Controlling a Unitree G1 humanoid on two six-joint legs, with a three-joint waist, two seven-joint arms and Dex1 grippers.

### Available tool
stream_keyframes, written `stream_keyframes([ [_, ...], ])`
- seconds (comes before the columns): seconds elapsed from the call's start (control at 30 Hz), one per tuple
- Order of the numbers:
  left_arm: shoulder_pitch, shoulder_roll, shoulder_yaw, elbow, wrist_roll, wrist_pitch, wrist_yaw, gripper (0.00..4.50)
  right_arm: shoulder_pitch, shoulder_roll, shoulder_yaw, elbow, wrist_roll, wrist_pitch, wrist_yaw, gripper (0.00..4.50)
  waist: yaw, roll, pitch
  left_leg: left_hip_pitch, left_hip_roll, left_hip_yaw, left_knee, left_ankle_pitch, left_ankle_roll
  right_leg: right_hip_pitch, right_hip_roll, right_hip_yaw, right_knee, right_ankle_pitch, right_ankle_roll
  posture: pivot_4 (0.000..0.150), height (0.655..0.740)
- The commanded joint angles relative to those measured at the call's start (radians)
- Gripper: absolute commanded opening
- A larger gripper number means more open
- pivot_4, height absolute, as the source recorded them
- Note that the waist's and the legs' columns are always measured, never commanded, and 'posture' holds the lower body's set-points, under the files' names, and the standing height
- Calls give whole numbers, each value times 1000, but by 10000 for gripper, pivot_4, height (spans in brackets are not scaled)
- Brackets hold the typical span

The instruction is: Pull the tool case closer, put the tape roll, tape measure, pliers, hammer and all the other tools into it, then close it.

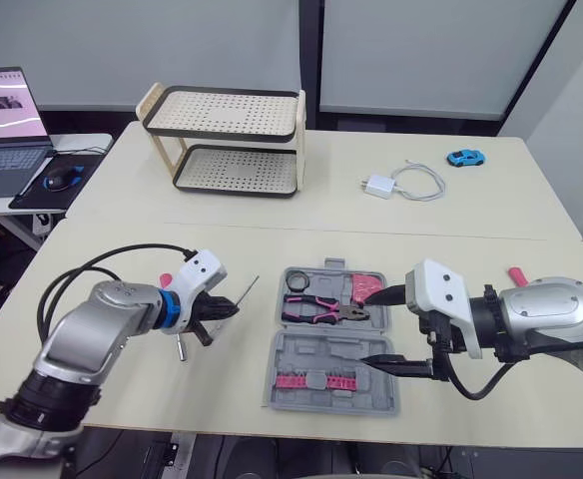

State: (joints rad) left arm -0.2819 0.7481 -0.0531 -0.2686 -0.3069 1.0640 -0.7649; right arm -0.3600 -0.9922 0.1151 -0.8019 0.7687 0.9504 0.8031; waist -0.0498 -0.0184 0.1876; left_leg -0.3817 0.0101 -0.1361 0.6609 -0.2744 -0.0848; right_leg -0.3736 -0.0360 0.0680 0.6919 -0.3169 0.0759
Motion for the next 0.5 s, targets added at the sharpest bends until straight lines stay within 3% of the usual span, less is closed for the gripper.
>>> stream_keyframes([
  [0.03, 2, -82, 60, -44, 9, 69, 138, 979, -17, 10, 10, -2, -13, -15, 10, 45000, 3, 0, 0, 0, 0, 0, 0, 0, 0, 0, 0, 0, 0, 0, 0, 1500, 7350],
  [0.27, -41, -205, 44, 35, 61, 71, 305, 979, -24, 19, 30, 16, -47, -28, 23, 45000, 12, 0, 0, 0, 0, 0, 0, 0, 0, 0, 0, 0, -1, 0, 0, 1500, 7350],
  [0.5, -32, -243, 19, 98, 81, 23, 348, 979, -17, 37, 40, 42, -120, -58, 11, 45000, 13, 0, 0, 0, 0, 1, 0, 0, 0, 0, -1, 0, -2, 0, 0, 1500, 7350],
])
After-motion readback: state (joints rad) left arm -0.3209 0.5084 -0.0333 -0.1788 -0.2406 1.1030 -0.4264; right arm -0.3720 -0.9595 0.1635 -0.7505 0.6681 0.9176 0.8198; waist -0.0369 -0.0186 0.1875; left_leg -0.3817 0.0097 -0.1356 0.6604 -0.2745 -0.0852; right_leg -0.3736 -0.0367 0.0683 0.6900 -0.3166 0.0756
